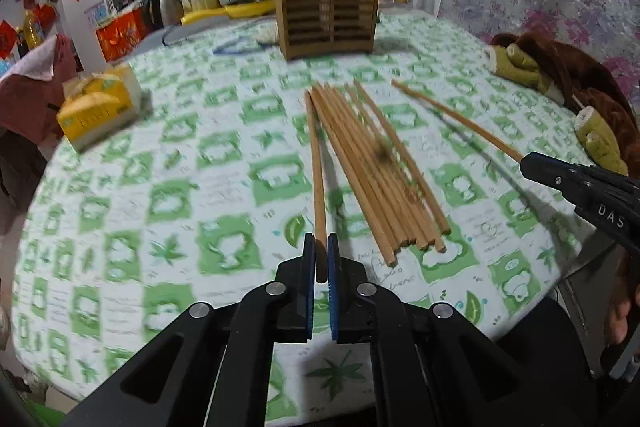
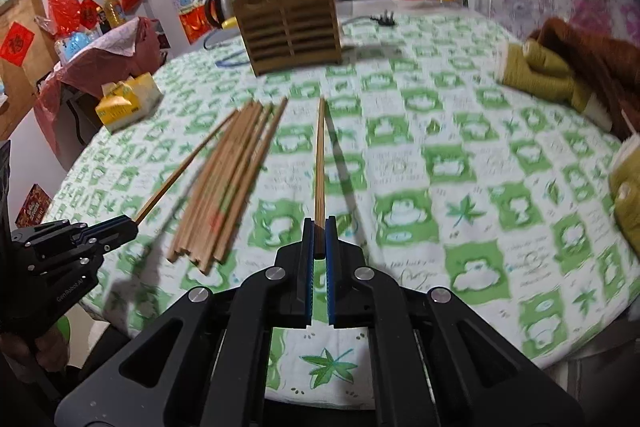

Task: Organize utensils
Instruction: 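Lift both held chopsticks and carry them over the wooden holder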

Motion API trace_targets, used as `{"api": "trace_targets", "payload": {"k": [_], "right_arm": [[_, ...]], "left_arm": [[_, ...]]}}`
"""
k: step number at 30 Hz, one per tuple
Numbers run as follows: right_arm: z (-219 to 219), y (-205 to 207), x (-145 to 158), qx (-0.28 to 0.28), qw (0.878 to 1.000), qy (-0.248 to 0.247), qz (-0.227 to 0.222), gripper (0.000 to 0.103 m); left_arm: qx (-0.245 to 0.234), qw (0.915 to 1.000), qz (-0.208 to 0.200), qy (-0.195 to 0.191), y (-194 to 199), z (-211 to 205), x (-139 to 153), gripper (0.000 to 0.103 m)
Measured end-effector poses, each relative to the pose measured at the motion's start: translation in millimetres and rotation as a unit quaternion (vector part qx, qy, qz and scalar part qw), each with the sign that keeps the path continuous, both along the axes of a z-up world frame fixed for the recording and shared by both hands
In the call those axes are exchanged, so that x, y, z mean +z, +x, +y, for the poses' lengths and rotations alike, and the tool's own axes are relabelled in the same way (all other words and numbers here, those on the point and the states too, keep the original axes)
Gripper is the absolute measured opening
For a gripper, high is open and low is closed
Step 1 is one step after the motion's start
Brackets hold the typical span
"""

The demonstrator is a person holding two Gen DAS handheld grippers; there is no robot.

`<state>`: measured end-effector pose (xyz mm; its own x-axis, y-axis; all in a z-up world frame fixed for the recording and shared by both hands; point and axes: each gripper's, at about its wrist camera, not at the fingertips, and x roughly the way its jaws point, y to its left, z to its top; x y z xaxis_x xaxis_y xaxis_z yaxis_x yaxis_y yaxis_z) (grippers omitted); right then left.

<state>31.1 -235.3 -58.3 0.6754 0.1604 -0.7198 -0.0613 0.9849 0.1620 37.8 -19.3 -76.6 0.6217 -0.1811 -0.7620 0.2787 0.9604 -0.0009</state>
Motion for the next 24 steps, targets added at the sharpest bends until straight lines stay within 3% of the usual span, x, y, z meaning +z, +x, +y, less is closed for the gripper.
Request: {"api": "trace_targets", "payload": {"k": [12, 24], "right_arm": [[-9, 3, 63, -0.008, 0.997, 0.005, -0.076, 0.006], [-7, 38, 113, 0.015, 0.993, 0.011, -0.116, 0.006]], "left_arm": [[-0.01, 0.9949, -0.1, -0.004, -9, 9, 85, 0.006], [-0.011, 0.9925, -0.122, -0.004, 30, 20, 127, 0.006]]}}
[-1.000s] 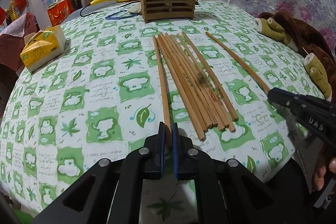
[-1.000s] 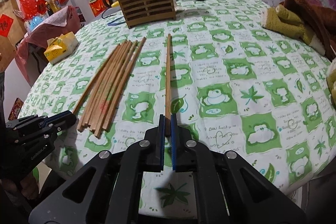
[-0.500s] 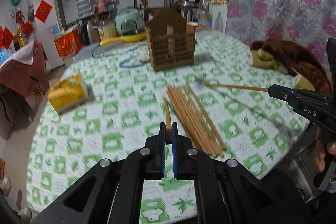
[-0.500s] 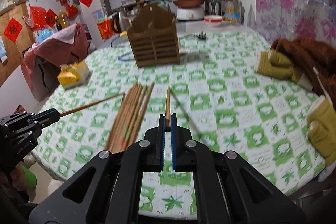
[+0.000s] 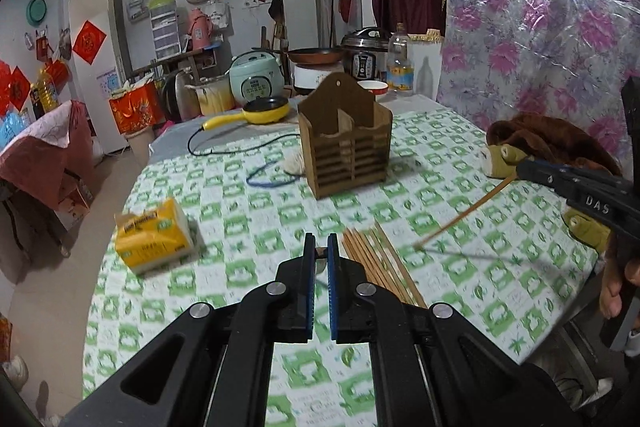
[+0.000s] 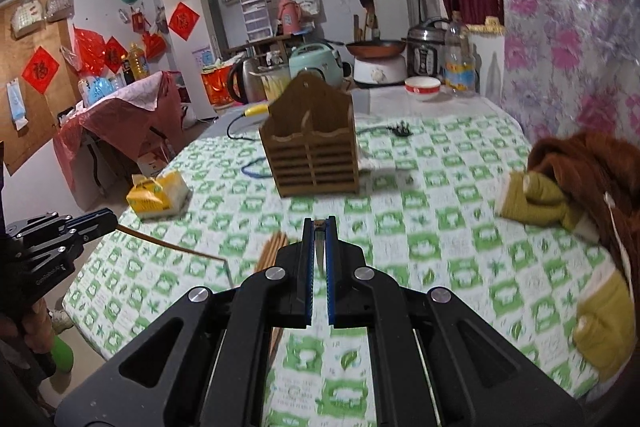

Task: Organize utensils
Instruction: 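Lift both held chopsticks and carry them over the wooden holder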

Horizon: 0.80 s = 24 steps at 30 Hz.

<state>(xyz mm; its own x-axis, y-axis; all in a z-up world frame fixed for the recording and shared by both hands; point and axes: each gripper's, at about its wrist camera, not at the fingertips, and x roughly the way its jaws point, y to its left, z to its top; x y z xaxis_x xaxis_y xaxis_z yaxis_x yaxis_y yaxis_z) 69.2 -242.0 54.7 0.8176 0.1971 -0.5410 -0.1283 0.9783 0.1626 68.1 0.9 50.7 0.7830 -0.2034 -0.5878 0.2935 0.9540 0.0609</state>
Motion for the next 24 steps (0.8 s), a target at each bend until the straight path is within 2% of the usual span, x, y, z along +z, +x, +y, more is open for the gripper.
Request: {"api": "trace_targets", "payload": {"k": [7, 17, 20, 24], "right_arm": [[0, 28, 37, 0.004, 0.999, -0.006, -0.035, 0.006], [2, 97, 98, -0.01, 0.995, 0.003, -0.103, 0.006], [4, 123, 108, -0.02, 0.992, 0.01, -0.121, 0.006], [11, 149, 108, -0.026, 0.991, -0.002, -0.13, 0.006]], "left_arm": [[-0.013, 0.9999, -0.008, -0.006, 28, -5, 24, 0.006], [-0.035, 0.9974, -0.054, -0.032, 91, -23, 92, 0.006], [-0.03, 0.9961, -0.068, -0.048, 113, -26, 106, 0.006], [-0.024, 0.9942, -0.078, -0.07, 147, -32, 113, 0.006]]}}
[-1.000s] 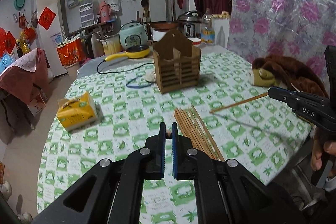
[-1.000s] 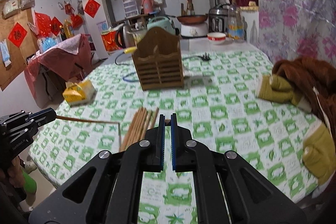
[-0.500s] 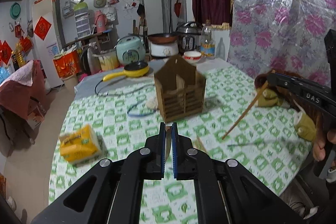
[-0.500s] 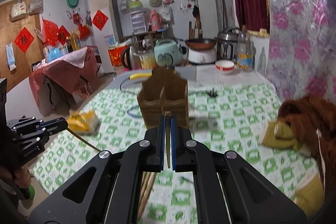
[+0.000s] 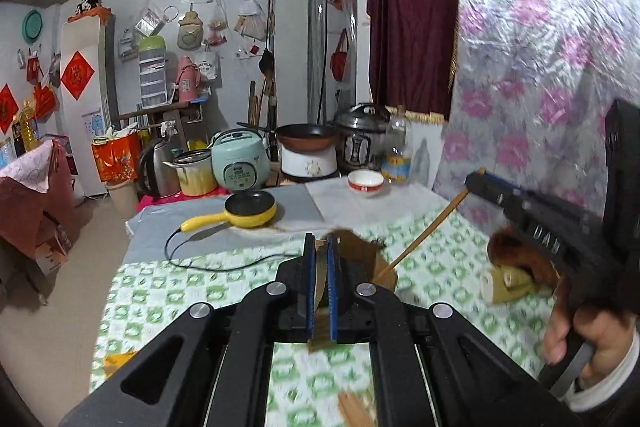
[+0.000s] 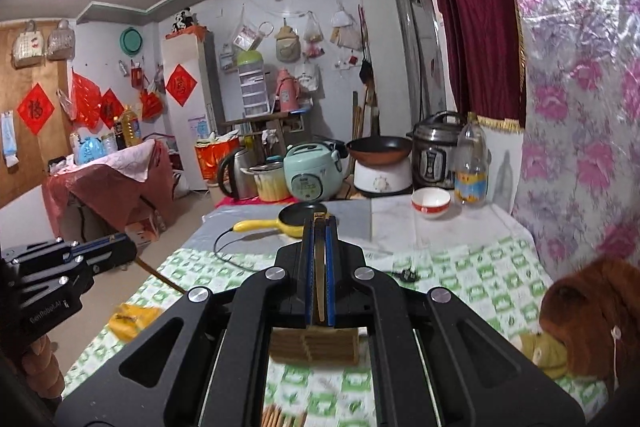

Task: Organize utensils
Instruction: 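Lift both held chopsticks and carry them over the wooden holder, then open both tools to drop the chopsticks into the holder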

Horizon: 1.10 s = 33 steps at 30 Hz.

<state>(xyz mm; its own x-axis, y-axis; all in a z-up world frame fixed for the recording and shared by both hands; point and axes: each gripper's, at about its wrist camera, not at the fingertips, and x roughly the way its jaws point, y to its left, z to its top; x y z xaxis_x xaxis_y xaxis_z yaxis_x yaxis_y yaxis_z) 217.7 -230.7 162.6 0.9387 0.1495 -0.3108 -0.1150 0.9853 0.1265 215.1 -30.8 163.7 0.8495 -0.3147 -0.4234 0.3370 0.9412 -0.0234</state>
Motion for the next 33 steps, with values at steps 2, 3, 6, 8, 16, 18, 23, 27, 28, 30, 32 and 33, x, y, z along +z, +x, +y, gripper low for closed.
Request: {"api": "trace_targets", "payload": {"k": [2, 3, 6, 8, 16, 18, 23, 27, 28, 30, 32, 33], "right_arm": [[3, 14, -5, -0.003, 1.0, -0.01, 0.004, 0.006], [4, 18, -8, -0.003, 1.0, -0.01, 0.007, 0.006], [4, 34, -22, -0.002, 1.0, -0.008, 0.028, 0.006], [3, 40, -32, -0.003, 0.999, -0.008, 0.038, 0.006], [-11, 45, -64, 0.001, 0.996, 0.031, 0.084, 0.038], [-18, 35, -64, -0.007, 0.996, 0.038, 0.079, 0.043], [-30, -13, -71, -0.015, 0.996, 0.043, 0.077, 0.046], [-32, -57, -92, -0.035, 0.995, 0.017, 0.087, 0.059], [-30, -71, -105, -0.036, 0.994, 0.006, 0.1, 0.061], [-26, -85, -124, -0.035, 0.992, -0.012, 0.122, 0.061], [-19, -100, -152, -0.038, 0.987, -0.04, 0.15, 0.061], [-16, -106, -163, -0.038, 0.985, -0.045, 0.162, 0.061]], "left_arm": [[0.006, 0.9999, 0.008, -0.01, 20, -4, -4, 0.006], [0.008, 0.9999, 0.009, -0.012, 27, -6, -6, 0.006], [0.018, 0.9995, 0.021, -0.015, 48, -12, -18, 0.006], [0.026, 0.9992, 0.027, -0.015, 58, -14, -28, 0.006], [0.025, 0.9954, 0.093, -0.006, 71, -16, -75, 0.019], [0.03, 0.996, 0.085, -0.003, 57, -13, -76, 0.047], [0.03, 0.9969, 0.073, 0.001, 16, -1, -76, 0.048], [0.05, 0.996, 0.072, 0.02, -30, 12, -94, 0.063], [0.053, 0.9953, 0.078, 0.021, -42, 16, -102, 0.065], [0.057, 0.9934, 0.097, 0.023, -59, 22, -119, 0.068], [0.062, 0.9901, 0.124, 0.022, -72, 26, -139, 0.068], [0.065, 0.9878, 0.14, 0.023, -79, 29, -152, 0.068]]}}
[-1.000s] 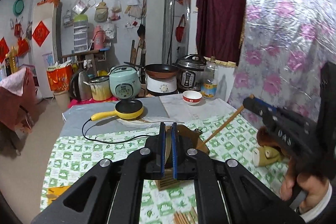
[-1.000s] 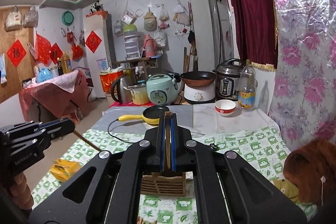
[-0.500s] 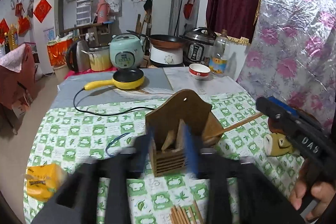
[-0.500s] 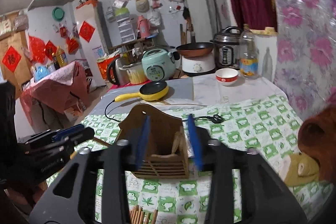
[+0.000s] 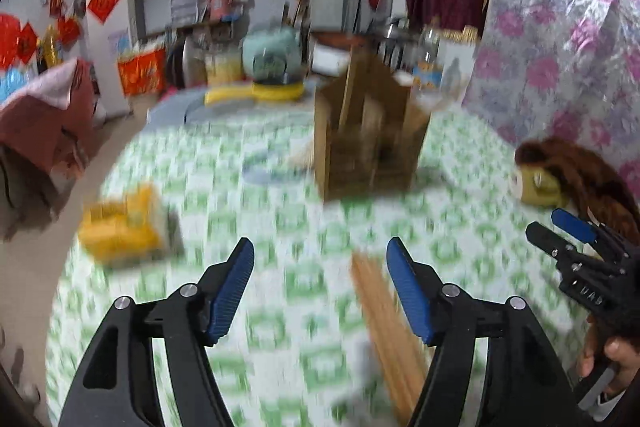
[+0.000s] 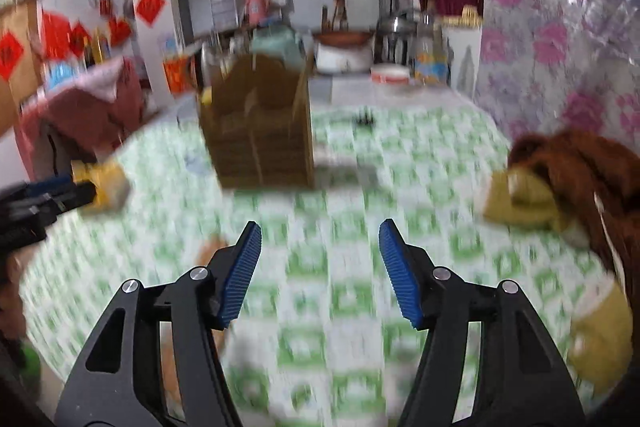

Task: Organize utensils
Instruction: 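Open both tools to drop the chopsticks into the holder, then move both tools back down to the chopstick pile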

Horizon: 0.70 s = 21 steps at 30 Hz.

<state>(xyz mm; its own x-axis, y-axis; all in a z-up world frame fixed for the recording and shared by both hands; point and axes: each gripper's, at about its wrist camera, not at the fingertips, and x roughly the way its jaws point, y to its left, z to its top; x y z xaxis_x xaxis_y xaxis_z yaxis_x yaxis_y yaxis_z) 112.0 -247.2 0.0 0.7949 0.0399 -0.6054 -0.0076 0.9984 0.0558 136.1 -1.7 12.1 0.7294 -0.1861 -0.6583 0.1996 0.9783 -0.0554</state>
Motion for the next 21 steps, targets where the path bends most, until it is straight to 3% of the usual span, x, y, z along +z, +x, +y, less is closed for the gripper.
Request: {"api": "trace_targets", "payload": {"k": [5, 10, 21], "right_arm": [[6, -29, -48, 0.0, 0.998, 0.025, 0.061, 0.061], [14, -52, -64, 0.005, 0.996, 0.019, 0.082, 0.061], [22, -74, -72, 0.017, 0.996, 0.011, 0.092, 0.064]], "left_arm": [[0.016, 0.9984, 0.055, 0.003, -29, 6, -50, 0.068], [0.009, 0.996, 0.089, 0.003, -56, 4, -80, 0.068], [-0.018, 0.9942, 0.105, 0.015, -84, -15, -97, 0.068]]}}
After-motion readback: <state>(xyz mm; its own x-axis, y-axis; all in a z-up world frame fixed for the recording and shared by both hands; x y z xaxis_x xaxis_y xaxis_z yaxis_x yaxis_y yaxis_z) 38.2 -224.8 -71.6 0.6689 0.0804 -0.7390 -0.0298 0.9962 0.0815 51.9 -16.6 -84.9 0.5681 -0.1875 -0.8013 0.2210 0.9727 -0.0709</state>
